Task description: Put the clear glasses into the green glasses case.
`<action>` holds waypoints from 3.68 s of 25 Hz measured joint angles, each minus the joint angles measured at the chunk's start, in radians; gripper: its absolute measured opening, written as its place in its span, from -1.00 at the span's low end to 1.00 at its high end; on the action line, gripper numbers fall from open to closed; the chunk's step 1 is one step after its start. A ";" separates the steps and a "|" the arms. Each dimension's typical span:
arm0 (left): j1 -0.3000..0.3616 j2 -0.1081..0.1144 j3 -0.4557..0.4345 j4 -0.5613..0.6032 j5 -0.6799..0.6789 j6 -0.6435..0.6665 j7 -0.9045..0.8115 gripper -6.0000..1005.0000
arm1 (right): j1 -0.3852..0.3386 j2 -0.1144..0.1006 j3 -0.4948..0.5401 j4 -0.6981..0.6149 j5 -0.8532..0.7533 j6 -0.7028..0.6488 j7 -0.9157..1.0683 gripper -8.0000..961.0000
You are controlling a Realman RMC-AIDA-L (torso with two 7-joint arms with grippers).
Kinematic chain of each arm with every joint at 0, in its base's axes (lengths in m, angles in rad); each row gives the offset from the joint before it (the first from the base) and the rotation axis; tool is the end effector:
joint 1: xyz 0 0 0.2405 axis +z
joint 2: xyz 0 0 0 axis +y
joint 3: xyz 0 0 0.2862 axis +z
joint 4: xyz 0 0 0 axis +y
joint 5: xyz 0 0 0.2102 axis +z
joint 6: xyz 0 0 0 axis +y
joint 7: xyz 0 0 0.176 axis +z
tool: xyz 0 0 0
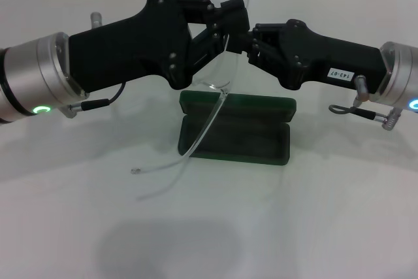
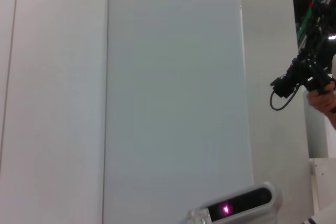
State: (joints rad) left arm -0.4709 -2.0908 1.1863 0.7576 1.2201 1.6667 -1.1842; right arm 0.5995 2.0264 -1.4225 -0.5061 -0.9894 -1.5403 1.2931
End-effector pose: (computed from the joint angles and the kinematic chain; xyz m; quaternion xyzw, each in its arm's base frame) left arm -0.1575 0.3331 -0.0258 -0.8777 -0.0163 -0.4714 0.0844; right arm 0.1569 0.3599 -0.0533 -0.8732 0.1516 0.4620 0.0330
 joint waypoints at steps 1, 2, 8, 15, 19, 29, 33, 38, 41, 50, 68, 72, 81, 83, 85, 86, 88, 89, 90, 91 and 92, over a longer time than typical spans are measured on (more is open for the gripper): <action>0.000 0.000 0.000 0.000 -0.002 0.003 0.000 -0.83 | -0.001 0.000 0.001 0.000 0.000 0.001 -0.001 -0.88; 0.000 0.000 0.000 0.000 -0.003 0.007 0.000 -0.83 | -0.003 0.000 0.002 0.000 0.000 0.004 -0.002 -0.88; 0.017 0.008 -0.025 0.001 -0.035 0.095 0.000 -0.83 | -0.016 -0.003 0.015 0.009 0.019 0.025 -0.017 -0.88; 0.061 0.013 -0.150 0.001 -0.046 0.192 -0.007 -0.83 | -0.048 -0.008 0.068 0.004 0.021 -0.008 -0.026 -0.88; 0.086 0.023 -0.169 0.000 -0.050 0.195 -0.008 -0.83 | -0.090 -0.011 0.244 0.003 0.023 -0.178 -0.028 -0.88; 0.052 0.025 -0.153 -0.037 0.013 0.206 -0.022 -0.84 | -0.090 -0.004 0.444 0.013 0.110 -0.394 -0.029 -0.88; 0.020 0.025 -0.082 -0.030 0.063 0.243 -0.014 -0.84 | -0.066 -0.002 0.441 0.041 0.151 -0.386 -0.077 -0.88; -0.015 0.017 0.006 -0.026 0.073 0.257 0.009 -0.84 | -0.003 0.002 0.429 0.105 0.152 -0.386 -0.138 -0.88; -0.018 0.003 0.015 -0.027 0.040 0.259 0.025 -0.84 | 0.028 0.002 0.410 0.157 0.152 -0.383 -0.167 -0.88; -0.018 0.003 0.039 -0.033 -0.076 0.274 0.056 -0.83 | 0.050 0.001 0.301 0.220 0.151 -0.331 -0.244 -0.88; -0.019 0.006 0.018 -0.066 -0.098 0.271 0.080 -0.83 | 0.052 -0.004 0.128 0.198 0.141 -0.301 -0.262 -0.88; -0.017 0.006 0.018 -0.069 -0.099 0.271 0.081 -0.83 | 0.049 -0.004 0.087 0.183 0.141 -0.295 -0.259 -0.88; -0.015 0.006 0.018 -0.074 -0.108 0.271 0.081 -0.83 | 0.050 -0.005 0.047 0.182 0.110 -0.285 -0.257 -0.88; -0.015 0.006 0.018 -0.074 -0.108 0.271 0.081 -0.83 | 0.048 -0.005 0.039 0.182 0.105 -0.282 -0.256 -0.88; -0.015 0.006 0.018 -0.074 -0.108 0.271 0.081 -0.83 | 0.046 -0.005 0.028 0.182 0.103 -0.275 -0.256 -0.88; -0.015 0.006 0.018 -0.074 -0.108 0.271 0.081 -0.83 | 0.046 -0.005 0.022 0.182 0.102 -0.272 -0.256 -0.88; -0.015 0.006 0.018 -0.075 -0.108 0.270 0.081 -0.83 | 0.045 -0.005 0.013 0.182 0.098 -0.269 -0.256 -0.88; -0.015 0.006 0.018 -0.076 -0.108 0.269 0.081 -0.83 | 0.045 -0.005 0.010 0.182 0.095 -0.269 -0.256 -0.88; -0.015 0.006 0.018 -0.077 -0.108 0.268 0.081 -0.83 | 0.045 -0.005 0.009 0.182 0.092 -0.268 -0.256 -0.88; -0.015 0.006 0.018 -0.079 -0.108 0.267 0.081 -0.83 | 0.046 -0.005 0.008 0.182 0.089 -0.268 -0.256 -0.88; -0.017 0.006 0.018 -0.084 -0.108 0.267 0.081 -0.83 | 0.046 -0.005 0.007 0.182 0.086 -0.268 -0.256 -0.88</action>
State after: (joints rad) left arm -0.4878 -2.0846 1.2041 0.6735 1.1120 1.9333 -1.1029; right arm 0.6455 2.0218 -1.4152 -0.3237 -0.9038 -1.8082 1.0370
